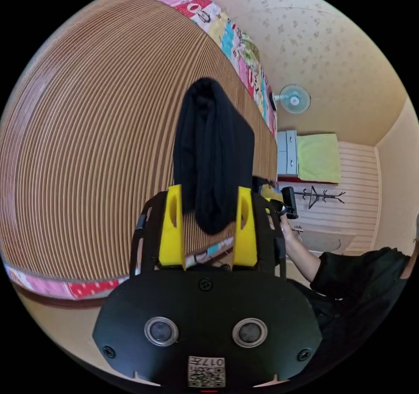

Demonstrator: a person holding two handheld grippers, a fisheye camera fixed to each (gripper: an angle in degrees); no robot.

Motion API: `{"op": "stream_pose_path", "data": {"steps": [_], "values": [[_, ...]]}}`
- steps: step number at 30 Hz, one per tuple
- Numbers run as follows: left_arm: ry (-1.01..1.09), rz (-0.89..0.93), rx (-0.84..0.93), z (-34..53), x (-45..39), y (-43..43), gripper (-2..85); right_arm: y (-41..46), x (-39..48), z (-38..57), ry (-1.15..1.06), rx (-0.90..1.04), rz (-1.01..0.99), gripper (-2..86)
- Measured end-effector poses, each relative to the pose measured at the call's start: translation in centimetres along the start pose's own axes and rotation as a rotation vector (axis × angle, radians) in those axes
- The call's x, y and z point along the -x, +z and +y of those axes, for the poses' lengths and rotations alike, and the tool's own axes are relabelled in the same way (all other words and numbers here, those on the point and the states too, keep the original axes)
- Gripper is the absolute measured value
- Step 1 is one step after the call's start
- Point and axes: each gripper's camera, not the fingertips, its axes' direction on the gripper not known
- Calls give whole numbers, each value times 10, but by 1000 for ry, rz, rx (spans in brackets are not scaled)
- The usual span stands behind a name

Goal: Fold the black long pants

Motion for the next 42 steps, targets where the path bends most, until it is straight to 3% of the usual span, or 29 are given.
{"op": "stream_pose_path", "data": {"steps": [3, 7, 11, 17, 20, 26, 34, 37, 38, 40, 42], "values": [[-8, -25, 58, -61, 15, 16, 239, 20, 9, -37, -22, 34, 31, 247], [-25, 69, 137, -94, 37, 35, 219, 64, 16, -48, 22, 63, 39, 237], [-206, 309, 157, -78, 70, 41, 178, 70, 18, -18, 96, 61, 21, 198], [-174, 252, 275, -34, 44, 15, 126, 53, 36, 52, 83, 148, -14, 124], [-200, 331, 350, -14, 23, 13, 116, 28, 40, 82, 98, 168, -35, 110], [-81, 414, 460, -20, -72, 23, 100, -78, 73, 130, 70, 46, 26, 99], [301, 569, 600, -67, -304, 120, 101, -275, 104, 216, 42, -282, 209, 110], [312, 461, 769, -66, -355, 203, 108, -313, 87, 233, 69, -288, 460, 120], [306, 408, 816, -65, -360, 221, 108, -317, 62, 231, 187, -254, 529, 119], [320, 171, 999, -53, -365, 276, 82, -320, 28, 233, 411, -304, 617, 94], [311, -1, 1066, -43, -356, 289, 78, -311, 24, 236, 361, -443, 584, 49]]}}
